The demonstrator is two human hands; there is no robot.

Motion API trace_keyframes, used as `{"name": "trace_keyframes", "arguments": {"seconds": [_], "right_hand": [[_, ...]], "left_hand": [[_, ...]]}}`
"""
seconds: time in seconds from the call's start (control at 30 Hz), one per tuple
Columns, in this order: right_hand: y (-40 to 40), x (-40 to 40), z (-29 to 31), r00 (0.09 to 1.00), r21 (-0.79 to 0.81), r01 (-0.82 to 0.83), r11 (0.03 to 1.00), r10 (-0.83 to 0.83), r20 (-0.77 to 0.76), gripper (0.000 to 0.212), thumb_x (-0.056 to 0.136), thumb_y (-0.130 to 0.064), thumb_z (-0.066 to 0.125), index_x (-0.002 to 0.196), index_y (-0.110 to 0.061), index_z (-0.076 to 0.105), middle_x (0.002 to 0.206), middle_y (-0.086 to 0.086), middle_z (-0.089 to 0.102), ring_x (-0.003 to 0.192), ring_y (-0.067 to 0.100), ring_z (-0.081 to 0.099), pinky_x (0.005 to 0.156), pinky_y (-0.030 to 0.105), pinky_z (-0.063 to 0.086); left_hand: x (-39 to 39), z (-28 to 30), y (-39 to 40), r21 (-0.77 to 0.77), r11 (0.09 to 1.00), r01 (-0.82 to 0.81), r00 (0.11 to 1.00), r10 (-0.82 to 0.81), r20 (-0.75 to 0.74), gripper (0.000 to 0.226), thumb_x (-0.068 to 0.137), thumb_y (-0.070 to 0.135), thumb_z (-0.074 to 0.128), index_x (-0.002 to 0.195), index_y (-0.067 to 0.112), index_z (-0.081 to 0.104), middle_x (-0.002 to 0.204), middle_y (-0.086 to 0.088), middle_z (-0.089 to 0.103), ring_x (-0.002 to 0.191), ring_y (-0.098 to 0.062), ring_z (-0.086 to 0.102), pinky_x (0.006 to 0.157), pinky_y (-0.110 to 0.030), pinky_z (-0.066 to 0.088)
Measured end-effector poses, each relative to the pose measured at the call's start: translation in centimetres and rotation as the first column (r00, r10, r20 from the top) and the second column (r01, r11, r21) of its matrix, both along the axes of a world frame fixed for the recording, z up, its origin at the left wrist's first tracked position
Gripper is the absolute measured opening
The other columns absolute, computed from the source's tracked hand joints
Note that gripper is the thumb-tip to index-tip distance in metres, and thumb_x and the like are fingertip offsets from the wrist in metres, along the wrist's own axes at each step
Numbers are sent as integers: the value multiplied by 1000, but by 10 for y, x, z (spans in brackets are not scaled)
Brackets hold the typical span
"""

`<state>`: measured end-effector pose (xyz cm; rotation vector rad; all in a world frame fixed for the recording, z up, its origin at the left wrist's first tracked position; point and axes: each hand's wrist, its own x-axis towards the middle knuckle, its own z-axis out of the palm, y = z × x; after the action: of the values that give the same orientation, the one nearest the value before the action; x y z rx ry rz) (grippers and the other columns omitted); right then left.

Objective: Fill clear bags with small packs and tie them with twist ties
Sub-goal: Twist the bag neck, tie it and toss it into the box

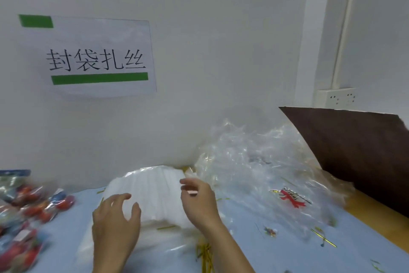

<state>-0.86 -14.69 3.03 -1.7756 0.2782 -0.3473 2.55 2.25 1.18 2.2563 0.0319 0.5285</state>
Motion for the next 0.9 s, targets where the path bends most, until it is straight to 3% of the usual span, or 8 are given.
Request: {"name": "trace_keyframes", "arguments": {"seconds": [0.1,0.17,0.27,0.43,0.6,0.73,0.83,0.9], "right_hand": [[7,0,-25,994,-236,-98,967,82,-75,36,94,-12,51,122,-25,69,113,-10,63,88,-2,59,75,2,40],[6,1,-28,987,-327,-148,933,117,-112,36,95,-15,52,124,-25,69,114,-9,63,96,2,58,82,5,40],[8,3,-30,984,-398,-176,901,144,-109,34,95,-17,52,124,-24,69,123,-9,65,115,5,59,94,10,40],[8,6,-34,988,-477,-152,865,137,-67,29,96,-18,54,121,-22,70,122,-7,66,115,9,58,91,12,38],[9,7,-36,987,-466,-157,871,145,-61,29,98,-19,54,122,-23,68,121,-7,64,115,8,57,92,14,39],[3,6,-27,997,-341,-57,938,69,25,34,95,-5,51,119,-20,70,116,-5,67,97,5,61,88,16,45],[-13,3,-20,984,-277,172,946,-148,104,35,92,1,52,116,-16,71,114,1,70,100,14,63,89,23,47],[-26,0,-20,973,-319,223,921,-232,12,36,94,-7,55,125,-19,66,122,1,67,110,20,61,92,31,48]], "left_hand": [[4,-1,10,96,994,-56,978,74,-196,49,98,45,50,143,26,49,158,-1,35,147,-31,21,114,-50,24],[4,-5,8,185,983,4,939,60,-340,54,99,57,36,148,34,38,159,5,32,147,-29,21,115,-48,24],[4,-13,1,372,924,90,914,71,-399,51,99,60,27,146,41,34,156,5,33,143,-30,26,113,-47,27],[5,-16,-3,369,929,43,936,92,-340,49,99,59,34,143,39,43,152,7,39,143,-26,28,114,-44,25],[-1,-8,-5,197,974,-110,968,150,-203,40,99,55,40,124,35,64,133,7,60,137,-21,36,111,-44,23],[-2,-5,13,96,969,-228,964,239,-119,27,98,40,50,115,28,67,126,-3,61,127,-28,40,104,-43,29],[0,-8,12,0,991,-138,990,137,-20,25,96,23,58,120,23,65,132,-6,58,126,-29,42,103,-39,34],[0,-11,1,30,999,31,999,-31,-13,33,97,29,57,130,30,59,146,1,49,137,-22,36,109,-35,27]]}}
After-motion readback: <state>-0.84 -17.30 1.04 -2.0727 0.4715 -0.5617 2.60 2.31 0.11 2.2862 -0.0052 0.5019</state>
